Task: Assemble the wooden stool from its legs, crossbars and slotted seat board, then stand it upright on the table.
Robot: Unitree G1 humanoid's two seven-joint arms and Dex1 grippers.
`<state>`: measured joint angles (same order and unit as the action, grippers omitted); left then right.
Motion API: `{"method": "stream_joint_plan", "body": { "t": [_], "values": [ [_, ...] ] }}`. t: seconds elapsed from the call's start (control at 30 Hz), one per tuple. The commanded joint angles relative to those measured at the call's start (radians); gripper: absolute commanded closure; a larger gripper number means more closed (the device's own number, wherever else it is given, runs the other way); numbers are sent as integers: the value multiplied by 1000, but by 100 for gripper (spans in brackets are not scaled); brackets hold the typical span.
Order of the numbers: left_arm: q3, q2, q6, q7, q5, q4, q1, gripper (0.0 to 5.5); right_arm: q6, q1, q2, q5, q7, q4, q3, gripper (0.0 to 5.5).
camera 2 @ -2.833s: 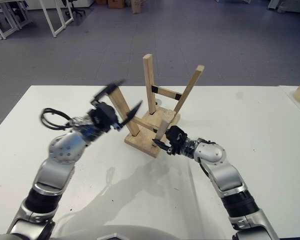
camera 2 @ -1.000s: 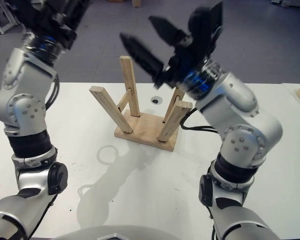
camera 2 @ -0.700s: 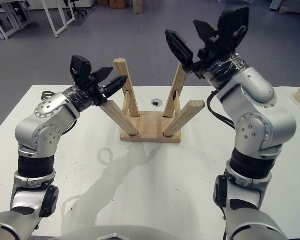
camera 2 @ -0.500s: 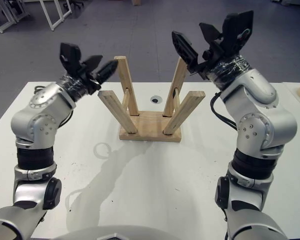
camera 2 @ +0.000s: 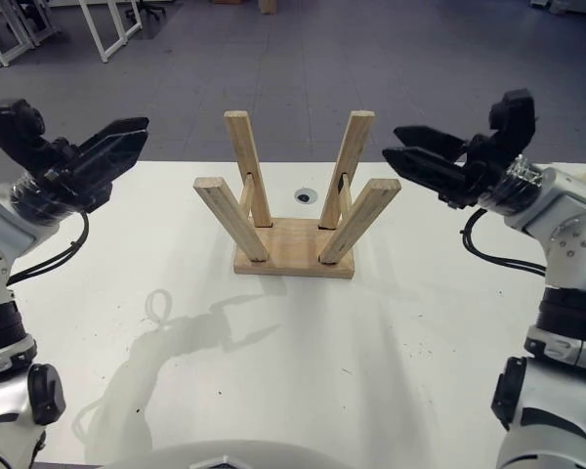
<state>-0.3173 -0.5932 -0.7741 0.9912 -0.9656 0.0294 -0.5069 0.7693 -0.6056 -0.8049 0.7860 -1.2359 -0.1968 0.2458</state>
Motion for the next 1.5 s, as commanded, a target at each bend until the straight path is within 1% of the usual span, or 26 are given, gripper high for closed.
{"method": "stream_joint_plan", "body": {
  "t": [0.03, 0.1, 0.17, 0.33, 0.47, 0.53, 0.73, 0.8, 0.83, 0.93, 1.03, 1.07, 1.17, 1.23, 1.33, 1.37, 1.43, 1.5],
  "values": [
    [154, -46, 139, 189, 181, -174, -39, 222, -86, -43, -31, -113, -158, -120, -131, 138],
    [228, -48, 198, 271, 260, -251, -61, 222, -137, -61, -29, -169, -219, -188, -180, 138],
    [272, -37, 248, 317, 316, -307, -79, 222, -171, -80, -23, -207, -259, -239, -206, 138],
    [294, 11, 292, 348, 355, -379, -119, 222, -228, -95, 5, -263, -315, -286, -252, 138],
    [315, 56, 312, 365, 378, -401, -154, 222, -260, -97, 29, -295, -329, -295, -271, 217],
    [327, 81, 339, 369, 399, -434, -177, 222, -269, -104, 40, -308, -329, -300, -278, 266],
    [330, 125, 459, 364, 493, -631, -266, 222, -306, -141, 59, -354, -343, -352, -294, 379],
    [332, 122, 450, 408, 493, -645, -277, 222, -329, -159, 62, -372, -348, -382, -300, 397],
    [335, 120, 438, 431, 490, -645, -279, 240, -338, -164, 63, -380, -351, -395, -300, 402],
    [347, 119, 373, 504, 463, -614, -275, 291, -362, -175, 68, -389, -358, -431, -300, 409],
    [343, 139, 298, 530, 429, -565, -281, 346, -369, -171, 77, -388, -365, -438, -299, 409],
    [350, 128, 259, 552, 417, -535, -275, 367, -359, -170, 76, -378, -369, -436, -294, 409],
    [361, 58, 105, 610, 342, -376, -218, 403, -283, -137, 56, -297, -377, -371, -270, 409],
    [323, 12, -16, 609, 252, -256, -169, 414, -171, -90, 16, -175, -378, -258, -258, 409],
    [210, -53, -211, 555, 92, -132, -128, 415, 28, -48, -49, -7, -378, -124, -232, 423],
    [173, -72, -283, 528, 44, -113, -126, 416, 135, -43, -65, 45, -376, -98, -218, 428],
    [127, -89, -392, 466, -2, -121, -125, 421, 305, -22, -92, 108, -369, -56, -234, 443],
    [125, -57, -478, 384, -5, -181, -91, 421, 423, -20, -78, 91, -340, -89, -302, 449]
  ]
}}
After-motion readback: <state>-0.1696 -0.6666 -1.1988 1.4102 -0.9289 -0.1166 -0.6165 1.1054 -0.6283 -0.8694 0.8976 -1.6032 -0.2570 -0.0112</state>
